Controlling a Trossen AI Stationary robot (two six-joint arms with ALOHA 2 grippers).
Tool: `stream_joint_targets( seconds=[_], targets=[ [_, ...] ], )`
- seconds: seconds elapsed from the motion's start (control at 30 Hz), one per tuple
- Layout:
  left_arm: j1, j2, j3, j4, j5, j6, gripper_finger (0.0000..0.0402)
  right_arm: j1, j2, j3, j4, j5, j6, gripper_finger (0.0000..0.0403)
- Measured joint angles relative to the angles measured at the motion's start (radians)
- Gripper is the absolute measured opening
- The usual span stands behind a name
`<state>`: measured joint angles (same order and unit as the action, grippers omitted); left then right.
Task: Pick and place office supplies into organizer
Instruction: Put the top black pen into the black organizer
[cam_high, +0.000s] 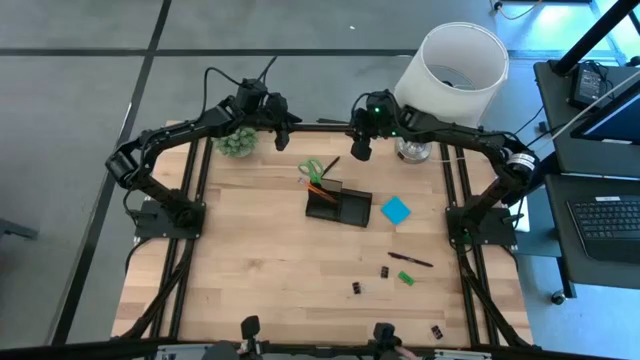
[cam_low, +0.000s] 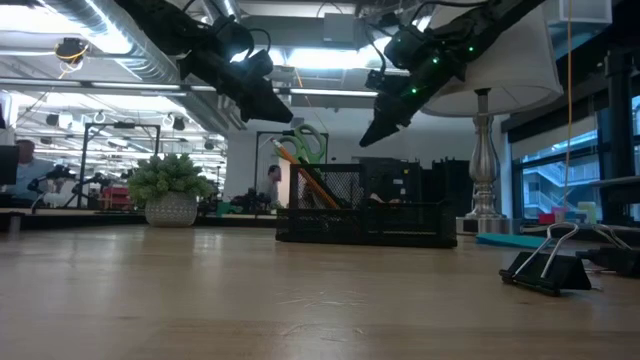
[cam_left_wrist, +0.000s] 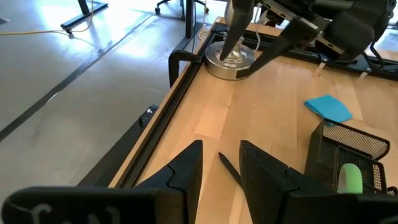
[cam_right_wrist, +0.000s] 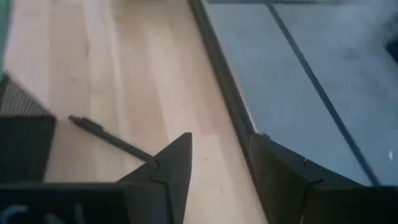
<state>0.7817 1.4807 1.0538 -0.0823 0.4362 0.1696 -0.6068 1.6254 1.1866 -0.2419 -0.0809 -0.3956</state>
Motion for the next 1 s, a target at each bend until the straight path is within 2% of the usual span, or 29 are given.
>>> stream_joint_targets(
  seconds=[0.2,0.47,0.67,0.83,1.0],
  targets=[
    [0.000,0.000,0.000,-0.021,0.000,0.000,0.0098,0.009,0.045,0.000,-0.016,-0.080,-0.162,0.0165],
    [0.000,0.000,0.000,-0.075,0.000,-0.001,0.0098,0.009,0.159,0.015,-0.040,-0.142,-0.241,0.0165],
    [0.000,0.000,0.000,-0.080,0.000,-0.002,0.0098,0.008,0.261,0.159,-0.174,-0.199,-0.246,0.0165],
    [0.000,0.000,0.000,-0.080,0.000,-0.003,0.0098,0.023,0.369,0.290,-0.314,-0.204,-0.341,0.0165],
    [0.000,0.000,0.000,-0.080,0.000,-0.003,0.0098,0.041,0.435,0.323,-0.336,-0.202,-0.416,0.0165]
  ],
)
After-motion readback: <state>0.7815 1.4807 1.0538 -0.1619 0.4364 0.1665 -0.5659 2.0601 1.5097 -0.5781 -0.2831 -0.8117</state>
